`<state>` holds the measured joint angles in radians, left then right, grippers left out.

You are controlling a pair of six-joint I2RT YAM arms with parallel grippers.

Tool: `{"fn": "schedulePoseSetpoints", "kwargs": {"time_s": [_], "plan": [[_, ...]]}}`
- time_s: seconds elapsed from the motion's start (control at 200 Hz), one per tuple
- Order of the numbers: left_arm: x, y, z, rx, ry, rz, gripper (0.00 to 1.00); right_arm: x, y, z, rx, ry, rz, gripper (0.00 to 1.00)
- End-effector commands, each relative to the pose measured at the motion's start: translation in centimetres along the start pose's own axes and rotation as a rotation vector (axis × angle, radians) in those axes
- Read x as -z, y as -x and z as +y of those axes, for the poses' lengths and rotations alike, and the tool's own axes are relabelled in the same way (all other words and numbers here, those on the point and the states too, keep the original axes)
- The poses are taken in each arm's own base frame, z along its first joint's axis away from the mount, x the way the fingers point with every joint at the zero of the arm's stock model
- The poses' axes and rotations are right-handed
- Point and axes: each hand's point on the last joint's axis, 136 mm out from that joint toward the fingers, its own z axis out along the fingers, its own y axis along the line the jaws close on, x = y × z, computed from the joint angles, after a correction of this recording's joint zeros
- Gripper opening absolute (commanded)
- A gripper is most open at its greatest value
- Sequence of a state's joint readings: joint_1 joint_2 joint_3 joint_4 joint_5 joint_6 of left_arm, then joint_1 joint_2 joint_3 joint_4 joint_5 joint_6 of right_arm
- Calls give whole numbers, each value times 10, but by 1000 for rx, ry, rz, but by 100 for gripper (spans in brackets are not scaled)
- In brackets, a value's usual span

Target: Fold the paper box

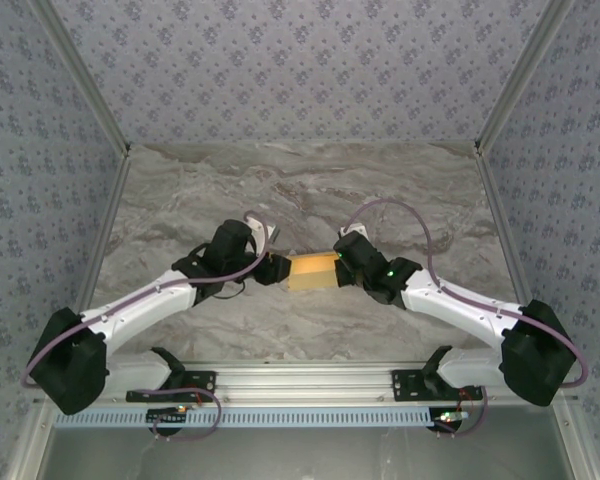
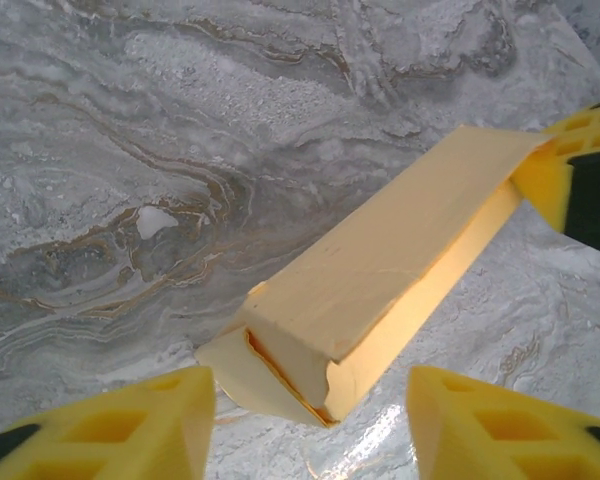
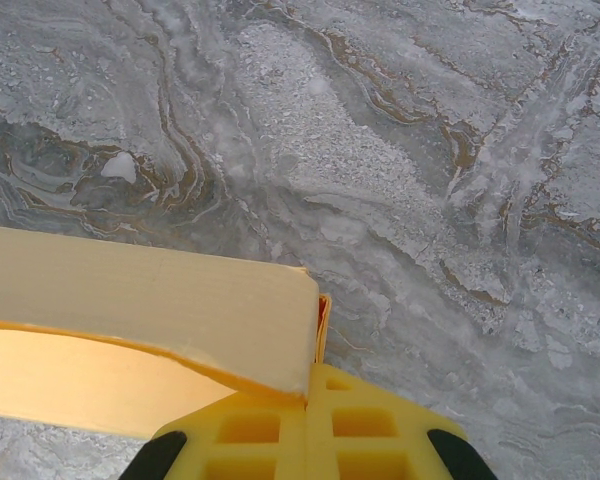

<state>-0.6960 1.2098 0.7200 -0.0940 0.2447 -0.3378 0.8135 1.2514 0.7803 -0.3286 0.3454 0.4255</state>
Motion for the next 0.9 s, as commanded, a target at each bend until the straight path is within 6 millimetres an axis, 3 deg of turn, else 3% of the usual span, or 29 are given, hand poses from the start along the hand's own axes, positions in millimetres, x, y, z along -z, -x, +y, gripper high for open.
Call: {"fn": "schedulePoseSetpoints", "kwargs": {"time_s": [0.0,0.215,0.455,0.7,0.894], "plan": [[12,-1,-12,-10,-53,-16,63,0,-12,-5,34,-29,33,1],[19,27,-7,85,-58,-122,72,0,-13,-5,33,-31,31,1],[0,42,15,225,-45,-138,70,1,-11,-4,36,-30,26,1],[-21,31,18,249,-62,-74,65,1,-10,-4,37,-32,24,1],[-26,10,20,250,-58,-22,64,1,-10,-3,32,-32,20,1]]}}
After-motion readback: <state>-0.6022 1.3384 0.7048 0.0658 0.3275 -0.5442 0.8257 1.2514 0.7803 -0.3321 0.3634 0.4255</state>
